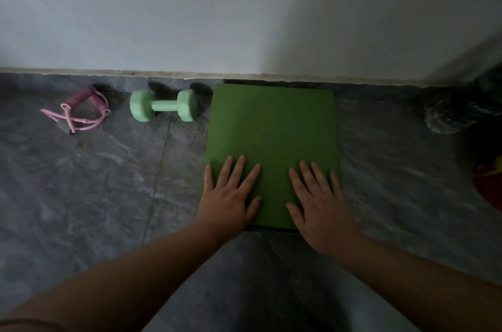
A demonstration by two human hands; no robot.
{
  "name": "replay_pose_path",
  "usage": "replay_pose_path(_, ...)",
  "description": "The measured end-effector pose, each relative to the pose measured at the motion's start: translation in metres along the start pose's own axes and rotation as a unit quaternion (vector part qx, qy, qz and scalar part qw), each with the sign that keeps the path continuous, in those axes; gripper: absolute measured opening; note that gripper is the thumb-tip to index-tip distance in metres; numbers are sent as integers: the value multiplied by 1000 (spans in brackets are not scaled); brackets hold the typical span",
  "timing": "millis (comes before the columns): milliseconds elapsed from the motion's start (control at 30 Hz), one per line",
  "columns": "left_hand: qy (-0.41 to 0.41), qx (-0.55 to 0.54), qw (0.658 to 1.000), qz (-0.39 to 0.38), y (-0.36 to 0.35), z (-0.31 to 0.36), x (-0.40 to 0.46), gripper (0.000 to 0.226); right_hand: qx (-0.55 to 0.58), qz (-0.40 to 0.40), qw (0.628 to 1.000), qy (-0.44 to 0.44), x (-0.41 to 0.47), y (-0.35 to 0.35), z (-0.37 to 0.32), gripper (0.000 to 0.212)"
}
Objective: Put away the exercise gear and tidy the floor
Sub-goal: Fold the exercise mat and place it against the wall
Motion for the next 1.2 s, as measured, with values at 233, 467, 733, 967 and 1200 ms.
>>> replay_pose_path(233,17,10,999,-34,-21,0,-2,65,-10,-47,999,-19,1,-26,-1,67)
replay_pose_path(467,22,12,998,-53,-20,-1,-1,66,-10,-54,998,-27,5,-25,-1,66)
replay_pose_path(733,54,-32,994,-95,82,9,-69,68,35,-58,997,-46,-37,79,-30,67)
replay_pose_path(967,97,-81,985,-121,241,16,-156,64,51,-132,989,-37,-109,230,-95,65)
replay_pose_path(1200,156,-78,980,-95,471,-21,-238,64,66,-107,992,-30,-128,473,-172,63)
Point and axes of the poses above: each hand's wrist, its own x-axis towards the middle knuckle, its own y-axis out of the back of the hand, z = x × y, the point moved 7 cm from there along x, towards the middle knuckle, and after that the axes turned 5 degrees about x, right-handed, at the moved point
